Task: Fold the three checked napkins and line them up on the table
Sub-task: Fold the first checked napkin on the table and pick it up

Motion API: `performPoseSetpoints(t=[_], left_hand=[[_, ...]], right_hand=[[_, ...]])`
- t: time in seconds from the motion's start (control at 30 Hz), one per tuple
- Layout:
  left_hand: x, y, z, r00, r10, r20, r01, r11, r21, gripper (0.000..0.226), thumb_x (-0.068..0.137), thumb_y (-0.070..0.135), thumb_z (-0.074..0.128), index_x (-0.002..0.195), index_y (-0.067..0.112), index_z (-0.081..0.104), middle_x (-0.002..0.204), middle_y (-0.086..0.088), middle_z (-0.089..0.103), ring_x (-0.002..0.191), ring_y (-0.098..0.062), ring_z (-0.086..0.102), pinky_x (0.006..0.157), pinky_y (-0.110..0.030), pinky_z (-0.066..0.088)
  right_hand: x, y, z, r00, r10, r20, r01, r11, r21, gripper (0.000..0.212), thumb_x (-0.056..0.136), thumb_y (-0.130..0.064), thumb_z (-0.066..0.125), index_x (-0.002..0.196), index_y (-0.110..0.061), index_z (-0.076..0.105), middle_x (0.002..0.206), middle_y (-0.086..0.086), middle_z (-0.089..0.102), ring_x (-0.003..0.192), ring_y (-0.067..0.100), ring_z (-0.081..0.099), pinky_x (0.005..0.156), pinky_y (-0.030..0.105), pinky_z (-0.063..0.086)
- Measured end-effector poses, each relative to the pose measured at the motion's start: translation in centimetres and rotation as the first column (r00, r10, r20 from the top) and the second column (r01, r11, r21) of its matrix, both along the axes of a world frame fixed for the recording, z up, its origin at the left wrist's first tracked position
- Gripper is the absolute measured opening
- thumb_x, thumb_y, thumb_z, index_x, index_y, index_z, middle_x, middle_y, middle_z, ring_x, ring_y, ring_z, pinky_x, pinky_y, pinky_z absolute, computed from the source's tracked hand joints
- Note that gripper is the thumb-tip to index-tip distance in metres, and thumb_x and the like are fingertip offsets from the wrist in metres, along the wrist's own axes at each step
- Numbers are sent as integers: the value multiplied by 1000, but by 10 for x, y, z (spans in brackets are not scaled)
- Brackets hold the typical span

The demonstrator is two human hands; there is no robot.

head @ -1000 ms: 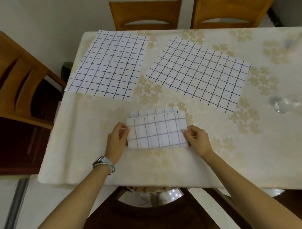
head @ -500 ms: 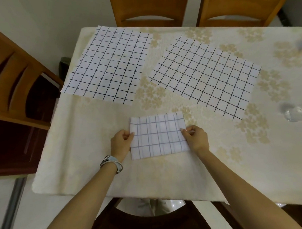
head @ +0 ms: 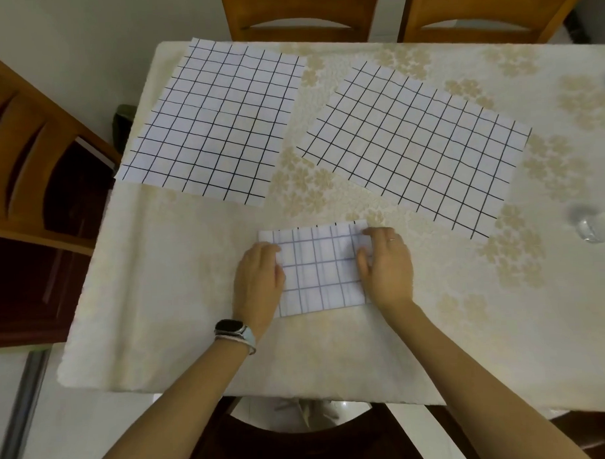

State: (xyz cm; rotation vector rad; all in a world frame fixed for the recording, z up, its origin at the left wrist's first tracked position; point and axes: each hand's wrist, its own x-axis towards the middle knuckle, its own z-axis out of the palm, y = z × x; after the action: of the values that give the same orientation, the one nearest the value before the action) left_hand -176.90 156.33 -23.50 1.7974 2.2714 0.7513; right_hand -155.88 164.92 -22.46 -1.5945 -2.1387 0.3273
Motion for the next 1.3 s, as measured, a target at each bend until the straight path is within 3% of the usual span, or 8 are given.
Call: performPoseSetpoints(t=[0.1,0.2,0.33,0.63,0.8,0.97,1.1,1.3], left_hand=[[15,4,-18,962,-253,-103,249,967,-52,44,90,9,56,133,2,54,145,-18,48,136,-31,42,113,-45,36],[22,3,-35,935,-316,-162,277,935,-223,59,97,35,39,149,7,34,159,-15,26,148,-27,20,119,-46,23],[20,-1,-47,948,-283,-149,231,928,-294,66,98,45,30,155,13,19,162,-16,12,151,-27,8,122,-44,14],[-3,-3,-45,985,-98,-143,44,939,-341,85,93,65,31,156,12,10,162,-21,6,150,-34,5,122,-47,8],[-9,-4,-41,985,-117,-129,61,926,-374,87,92,67,28,156,13,6,162,-20,4,150,-33,3,122,-47,6],[-11,-4,-30,998,-32,52,46,951,-305,72,97,50,34,154,10,18,162,-18,10,150,-31,8,122,-42,11],[-10,-17,-10,942,179,283,-151,981,-121,45,94,15,57,137,7,46,139,-14,48,130,-29,41,111,-43,37],[-3,-39,-5,803,423,419,-329,902,-280,35,91,15,64,124,7,56,107,0,51,108,-27,52,93,-40,47]], right_hand=[[-20,-6,-23,949,298,100,-299,954,-7,44,91,-15,59,133,-6,55,139,16,54,129,33,50,108,42,41],[-33,-14,-49,885,429,182,-410,902,-134,53,101,-32,44,150,-13,35,159,7,30,148,25,24,120,43,22],[-32,-16,-64,857,442,264,-397,894,-208,57,103,-41,29,154,-19,23,163,2,18,151,22,12,122,43,13],[-15,-9,-55,894,339,295,-279,933,-227,64,101,-52,24,156,-23,11,165,1,7,152,20,1,124,41,5],[-6,-5,-51,878,351,326,-282,929,-239,65,100,-55,13,156,-24,8,165,1,6,152,20,-1,124,42,6],[-8,-5,-45,890,346,297,-285,930,-231,63,101,-50,25,156,-21,13,164,4,12,152,23,5,123,43,8],[-16,-22,-27,926,335,173,-318,940,-123,55,101,-36,45,151,-15,33,160,6,27,149,26,20,123,43,13],[-31,-57,-35,864,474,167,-451,878,-159,50,101,-34,43,148,-18,38,158,5,31,149,26,23,122,43,15]])
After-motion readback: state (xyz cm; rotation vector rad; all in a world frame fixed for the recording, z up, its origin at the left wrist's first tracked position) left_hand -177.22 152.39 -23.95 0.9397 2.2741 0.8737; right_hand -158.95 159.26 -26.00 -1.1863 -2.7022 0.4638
